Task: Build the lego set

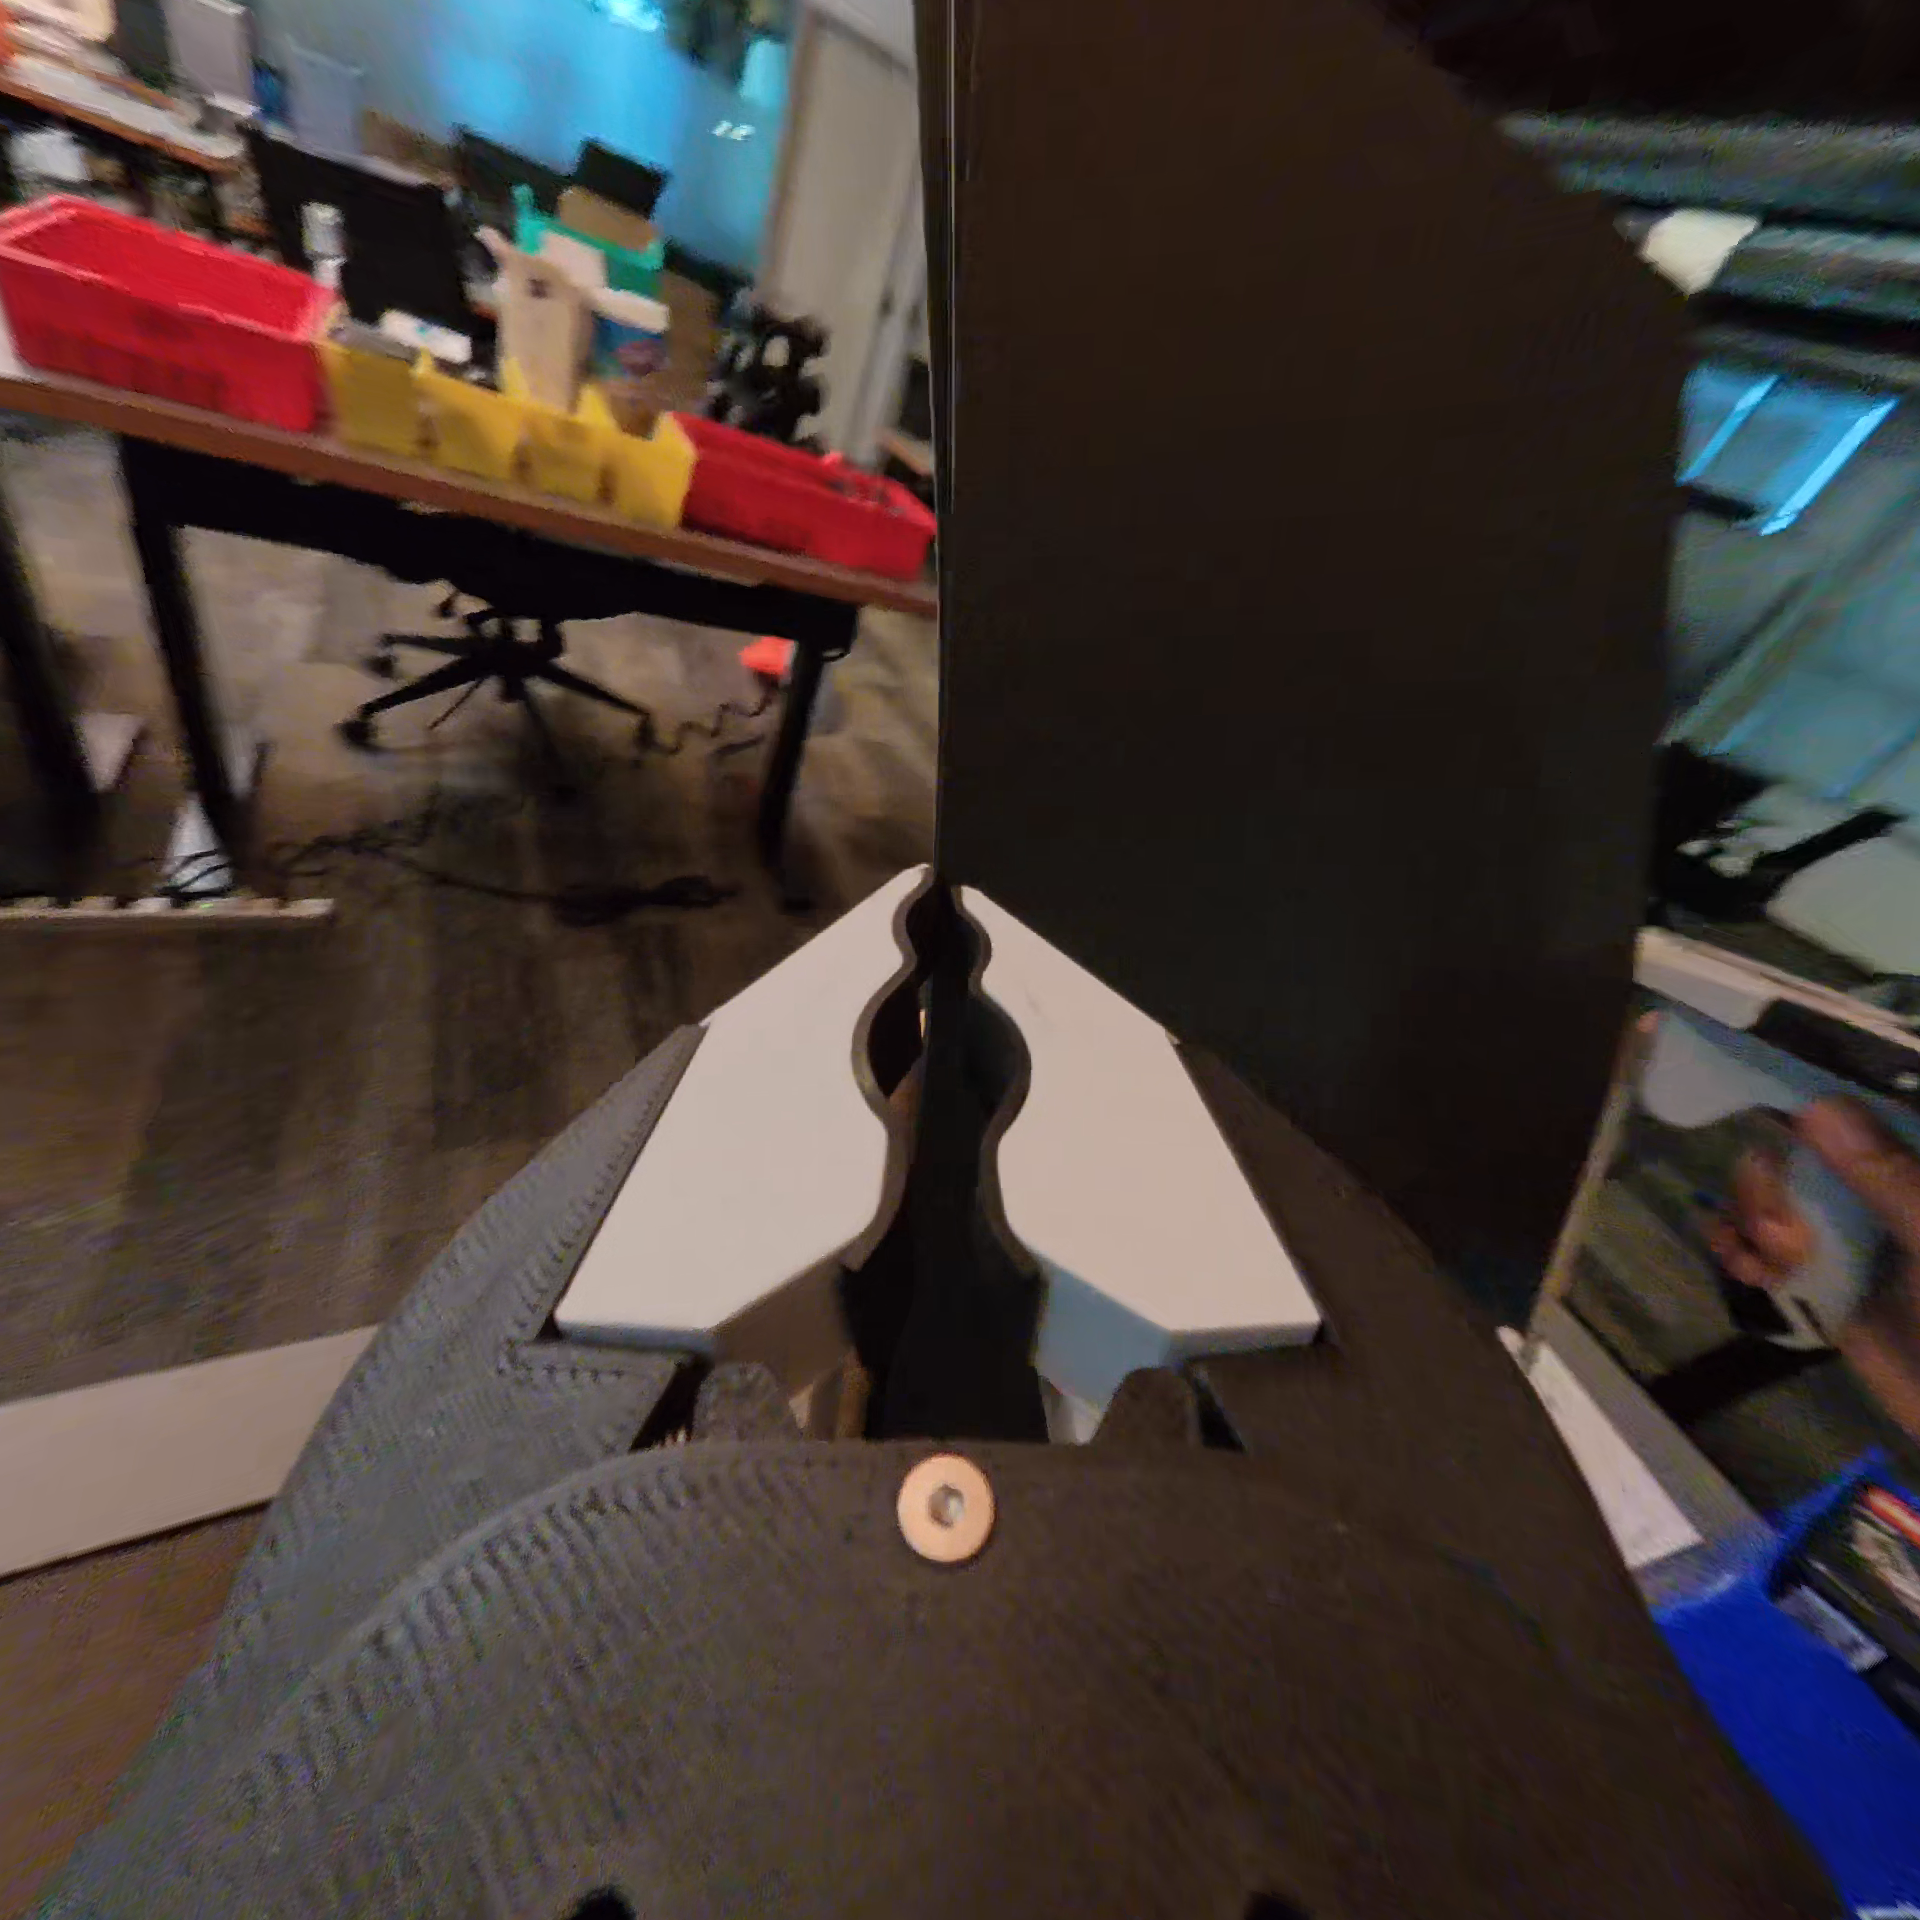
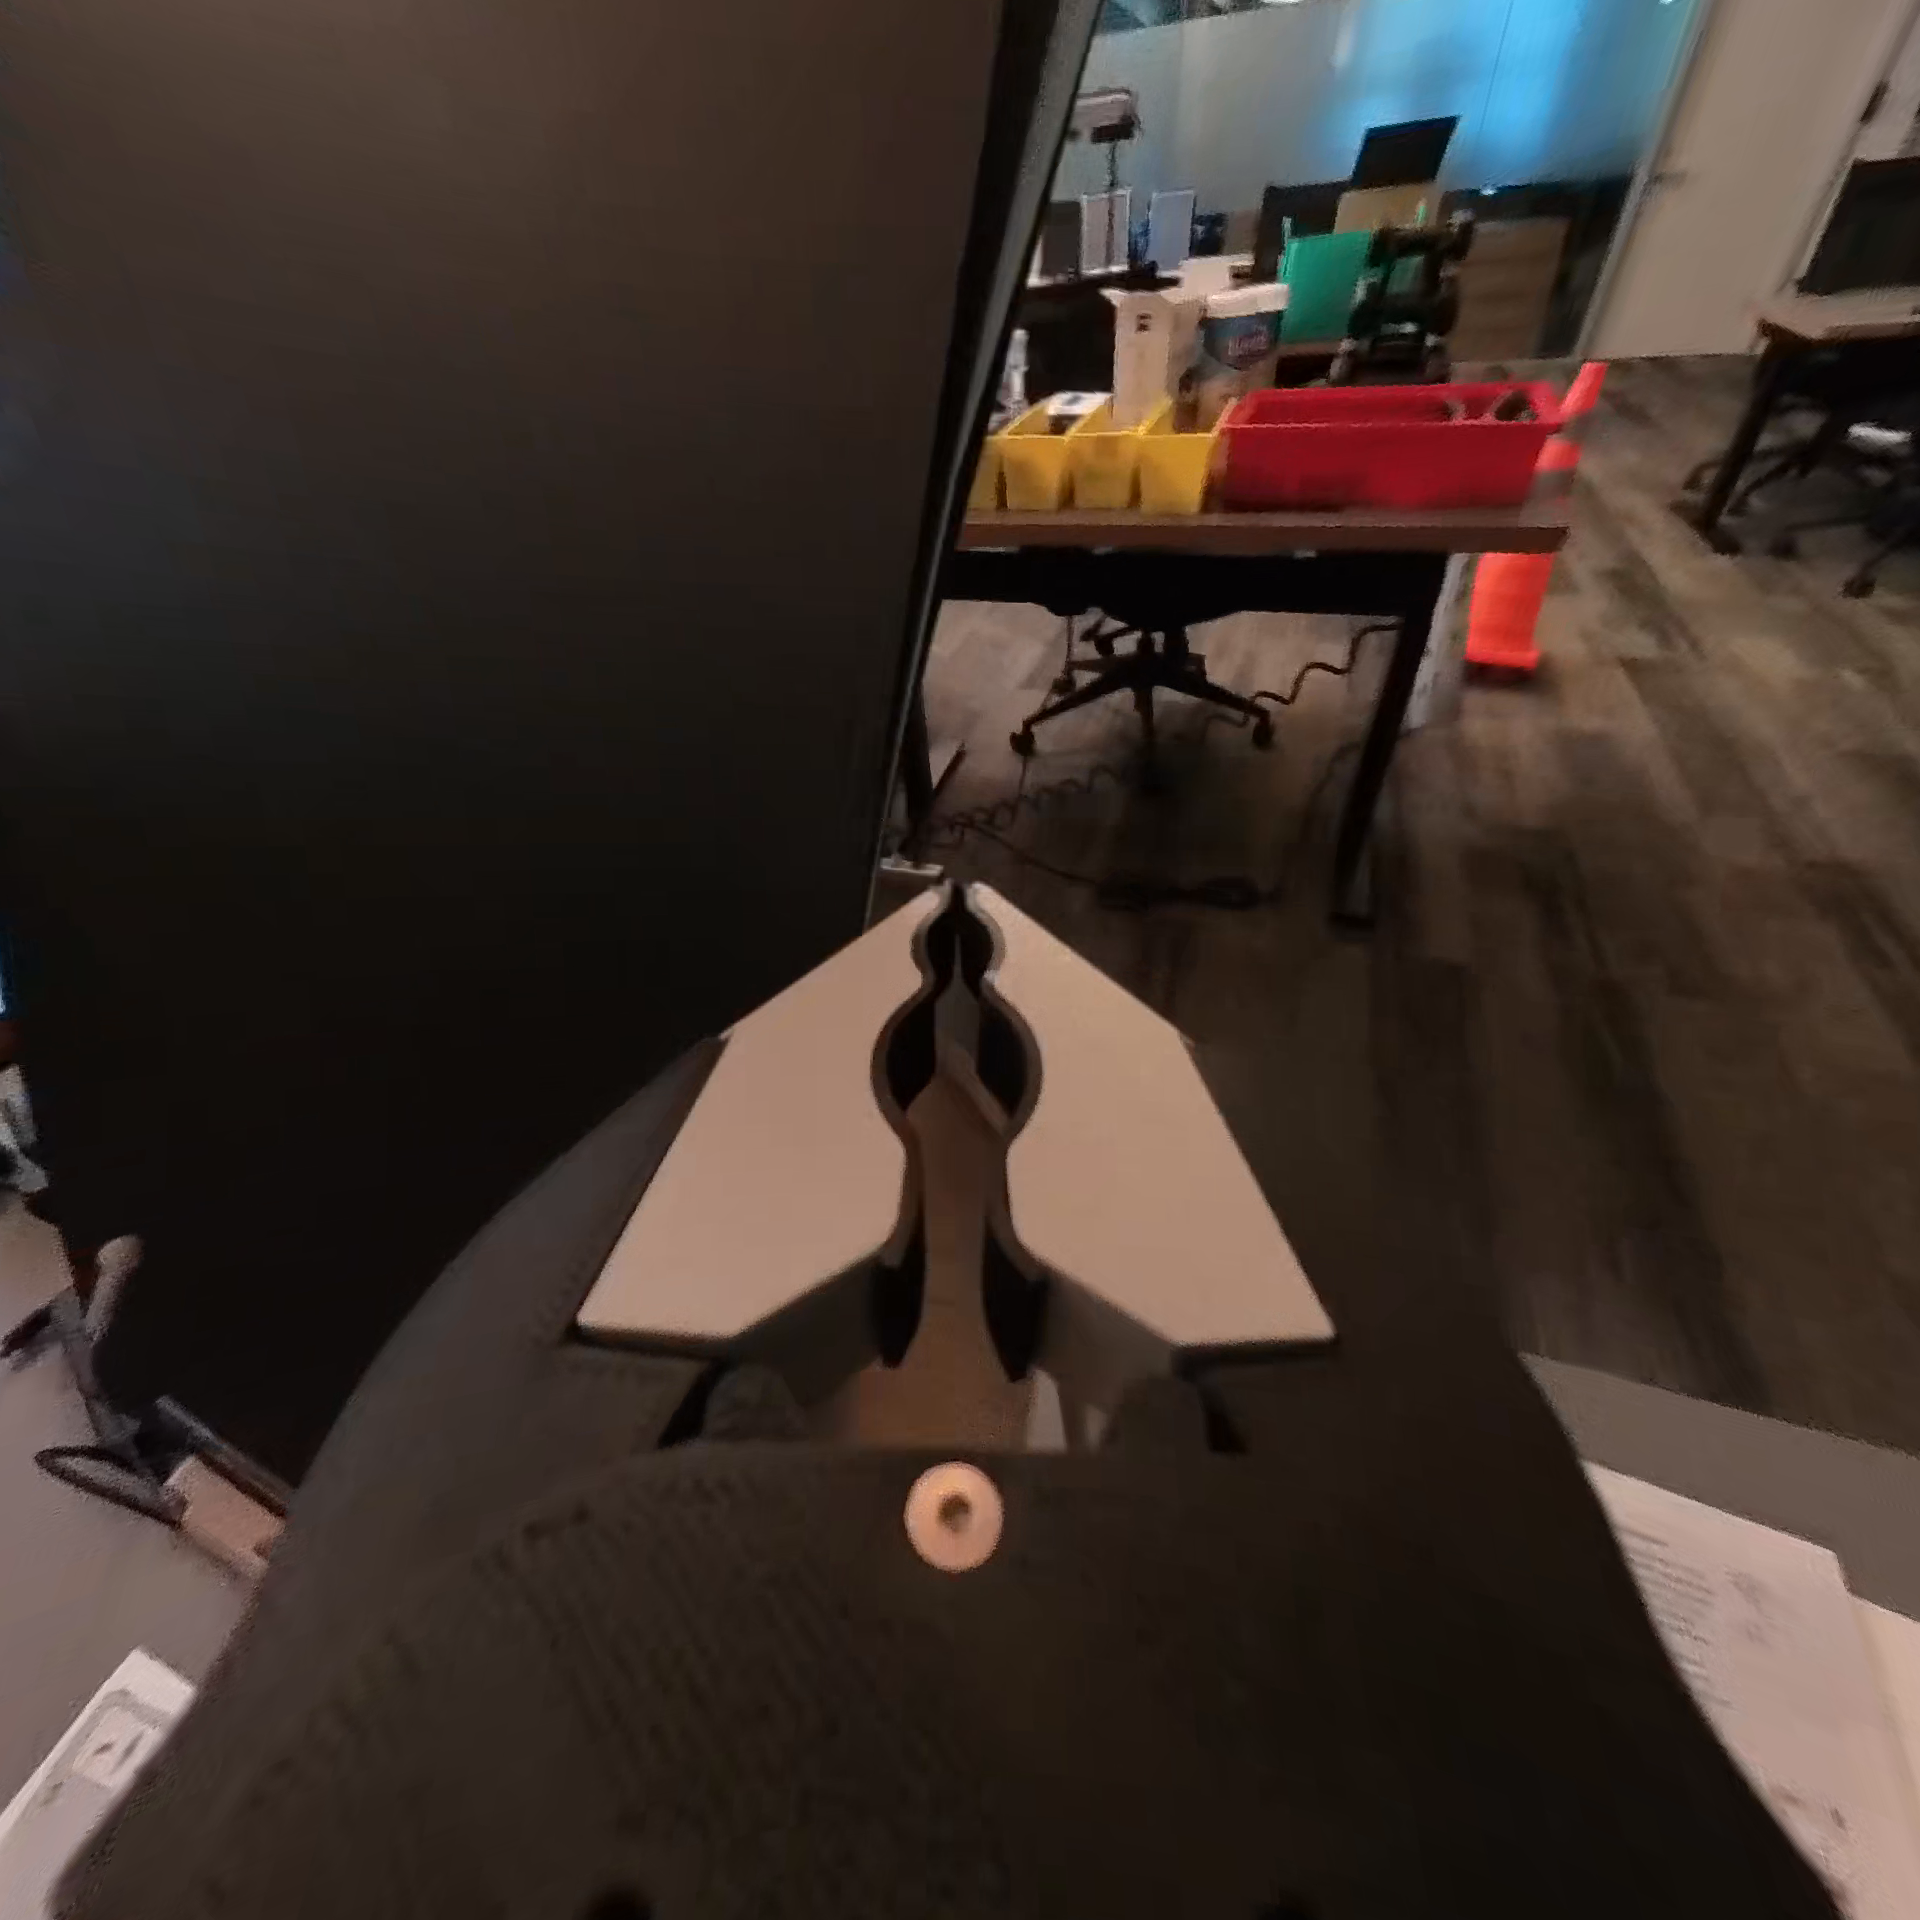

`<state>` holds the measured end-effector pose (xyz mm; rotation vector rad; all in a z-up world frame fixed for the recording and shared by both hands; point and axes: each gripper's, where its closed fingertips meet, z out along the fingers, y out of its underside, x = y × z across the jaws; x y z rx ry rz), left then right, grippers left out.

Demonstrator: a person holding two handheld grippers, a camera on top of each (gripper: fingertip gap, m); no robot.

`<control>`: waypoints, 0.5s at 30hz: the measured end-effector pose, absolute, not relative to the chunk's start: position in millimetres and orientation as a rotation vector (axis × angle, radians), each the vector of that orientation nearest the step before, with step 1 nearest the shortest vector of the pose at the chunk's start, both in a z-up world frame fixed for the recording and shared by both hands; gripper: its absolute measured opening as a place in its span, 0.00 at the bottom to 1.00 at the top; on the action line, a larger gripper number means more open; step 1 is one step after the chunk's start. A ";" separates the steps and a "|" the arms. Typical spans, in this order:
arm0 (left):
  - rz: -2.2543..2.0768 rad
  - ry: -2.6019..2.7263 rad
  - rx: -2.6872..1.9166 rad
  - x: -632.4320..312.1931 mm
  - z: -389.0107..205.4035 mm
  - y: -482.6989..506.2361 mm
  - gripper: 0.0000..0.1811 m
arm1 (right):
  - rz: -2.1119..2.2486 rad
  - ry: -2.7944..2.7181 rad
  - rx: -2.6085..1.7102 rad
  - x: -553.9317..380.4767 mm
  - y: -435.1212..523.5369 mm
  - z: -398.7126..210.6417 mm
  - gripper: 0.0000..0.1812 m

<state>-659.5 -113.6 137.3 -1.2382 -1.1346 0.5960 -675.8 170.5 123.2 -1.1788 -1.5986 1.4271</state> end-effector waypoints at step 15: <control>0.610 -1.309 -1.463 -677.3 113.9 -123.0 0.00 | 1.275 -1.726 -1.304 -675.1 171.9 107.5 0.00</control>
